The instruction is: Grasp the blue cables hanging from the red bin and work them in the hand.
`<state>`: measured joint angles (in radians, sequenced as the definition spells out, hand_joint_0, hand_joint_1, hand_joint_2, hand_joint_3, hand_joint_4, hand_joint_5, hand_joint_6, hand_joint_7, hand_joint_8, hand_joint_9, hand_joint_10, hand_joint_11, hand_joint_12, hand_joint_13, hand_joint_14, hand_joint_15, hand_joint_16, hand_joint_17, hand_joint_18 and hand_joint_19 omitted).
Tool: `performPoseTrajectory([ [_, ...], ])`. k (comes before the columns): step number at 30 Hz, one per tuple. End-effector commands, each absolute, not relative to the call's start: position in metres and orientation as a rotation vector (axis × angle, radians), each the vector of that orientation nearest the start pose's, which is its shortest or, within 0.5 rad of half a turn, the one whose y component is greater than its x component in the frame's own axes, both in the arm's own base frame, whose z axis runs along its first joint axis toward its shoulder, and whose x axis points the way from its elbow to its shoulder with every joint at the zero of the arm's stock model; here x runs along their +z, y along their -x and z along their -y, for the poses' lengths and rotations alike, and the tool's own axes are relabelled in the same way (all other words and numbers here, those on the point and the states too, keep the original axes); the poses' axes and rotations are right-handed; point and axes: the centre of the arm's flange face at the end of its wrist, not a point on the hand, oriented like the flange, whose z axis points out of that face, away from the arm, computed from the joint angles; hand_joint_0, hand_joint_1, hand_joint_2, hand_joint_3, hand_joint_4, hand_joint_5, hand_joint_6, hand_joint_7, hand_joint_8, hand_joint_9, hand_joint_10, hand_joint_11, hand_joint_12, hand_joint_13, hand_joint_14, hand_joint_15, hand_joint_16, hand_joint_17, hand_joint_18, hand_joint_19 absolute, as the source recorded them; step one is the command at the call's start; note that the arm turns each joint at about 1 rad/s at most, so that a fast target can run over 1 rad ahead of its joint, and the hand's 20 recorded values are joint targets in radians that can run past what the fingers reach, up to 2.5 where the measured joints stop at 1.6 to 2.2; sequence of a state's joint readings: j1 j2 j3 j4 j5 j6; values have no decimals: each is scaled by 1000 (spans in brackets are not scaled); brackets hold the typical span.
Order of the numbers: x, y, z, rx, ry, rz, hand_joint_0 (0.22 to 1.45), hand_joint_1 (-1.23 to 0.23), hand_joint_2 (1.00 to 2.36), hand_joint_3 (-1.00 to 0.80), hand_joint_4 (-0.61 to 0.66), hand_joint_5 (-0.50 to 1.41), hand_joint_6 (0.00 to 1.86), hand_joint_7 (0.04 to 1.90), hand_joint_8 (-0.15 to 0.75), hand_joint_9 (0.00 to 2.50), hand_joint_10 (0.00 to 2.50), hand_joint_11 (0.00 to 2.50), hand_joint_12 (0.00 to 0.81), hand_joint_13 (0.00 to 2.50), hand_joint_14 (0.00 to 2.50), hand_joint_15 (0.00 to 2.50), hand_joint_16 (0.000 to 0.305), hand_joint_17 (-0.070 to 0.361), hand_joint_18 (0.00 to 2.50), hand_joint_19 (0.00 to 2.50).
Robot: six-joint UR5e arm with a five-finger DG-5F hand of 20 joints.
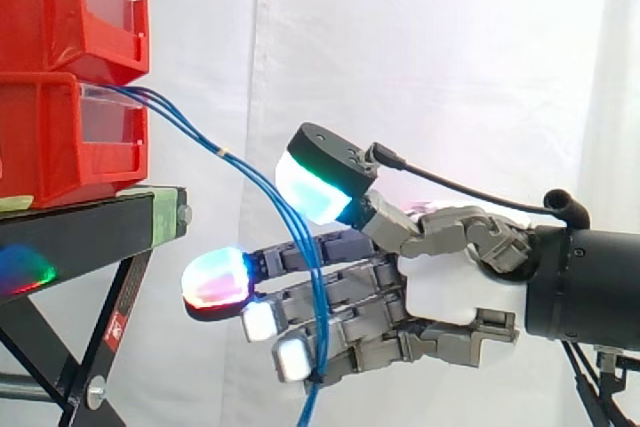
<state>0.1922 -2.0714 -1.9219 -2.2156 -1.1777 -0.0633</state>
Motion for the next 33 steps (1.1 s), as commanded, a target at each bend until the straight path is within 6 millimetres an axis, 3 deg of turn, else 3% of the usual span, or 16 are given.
performPoseTrajectory([
  [1, 147, -583, 57, 1069, -1213, -1083, 819, -535, 1002, -948, 279, -90, 7, 696, 366, 873, 14, 949, 463, 1093, 22, 987, 49, 110, 780, 612],
  [4, 148, -583, 54, 1086, -1202, -1100, 825, -531, 1002, -948, 287, -71, 7, 719, 363, 915, 14, 1114, 449, 1174, 18, 1176, 51, 115, 856, 714],
  [8, 163, -582, 52, 1097, -1172, -1101, 828, -530, 1001, -959, 286, -58, 8, 754, 346, 1016, 3, 1512, 408, 1306, 5, 1514, 54, 122, 982, 905],
  [10, 171, -582, 51, 1089, -1148, -1108, 827, -529, 1001, -958, 293, -45, 8, 777, 335, 1019, 162, 1620, 393, 1326, 32, 1630, 55, 123, 1026, 978],
  [12, 181, -579, 50, 1058, -1112, -1137, 827, -528, 1001, -968, 294, -29, 9, 806, 317, 946, 652, 1607, 389, 1276, 426, 1563, 55, 125, 1072, 1047],
  [13, 184, -578, 51, 1042, -1101, -1150, 826, -529, 1001, -977, 296, -26, 9, 813, 322, 932, 758, 1619, 394, 1266, 475, 1566, 56, 125, 1089, 1076],
  [14, 186, -577, 51, 1037, -1097, -1157, 825, -530, 1000, -981, 306, -9, 9, 835, 323, 888, 1143, 1587, 397, 1228, 744, 1519, 55, 124, 1117, 1172],
  [15, 189, -576, 50, 1022, -1087, -1175, 822, -532, 1000, -979, 316, 0, 9, 848, 326, 869, 1307, 1589, 403, 1188, 1041, 1456, 56, 127, 1173, 1212],
  [16, 190, -575, 50, 1020, -1085, -1179, 822, -531, 1000, -982, 317, 5, 9, 858, 327, 862, 1447, 1576, 401, 1173, 1142, 1432, 56, 126, 1182, 1213],
  [17, 192, -574, 51, 1014, -1084, -1181, 821, -532, 1001, -984, 327, 30, 10, 885, 330, 820, 1818, 1584, 405, 1136, 1611, 1358, 55, 124, 1246, 1318],
  [18, 194, -574, 51, 1014, -1082, -1183, 821, -532, 1000, -984, 331, 37, 11, 895, 327, 816, 1853, 1603, 403, 1131, 1638, 1360, 54, 122, 1270, 1375],
  [20, 197, -573, 52, 1016, -1080, -1178, 821, -532, 1000, -996, 338, 59, 10, 931, 336, 773, 2288, 1681, 410, 1068, 2095, 1329, 52, 118, 1368, 1578],
  [23, 205, -572, 52, 1013, -1079, -1172, 818, -532, 1000, -1000, 342, 84, 11, 985, 332, 736, 2500, 1808, 407, 1000, 2500, 1343, 51, 115, 1491, 1881],
  [30, 208, -568, 53, 1003, -1097, -1190, 807, -539, 1000, -1000, 336, 139, 10, 1089, 347, 680, 2500, 2119, 433, 1011, 2500, 1521, 58, 131, 1406, 1357],
  [31, 208, -567, 53, 1005, -1101, -1190, 800, -544, 1000, -1000, 339, 146, 9, 1096, 354, 703, 2500, 2213, 465, 1062, 2500, 1578, 64, 144, 1455, 1115],
  [33, 208, -567, 53, 1011, -1118, -1188, 797, -545, 1000, -1000, 342, 161, 9, 1116, 361, 754, 2500, 2337, 541, 1216, 2500, 1710, 67, 150, 1532, 939],
])
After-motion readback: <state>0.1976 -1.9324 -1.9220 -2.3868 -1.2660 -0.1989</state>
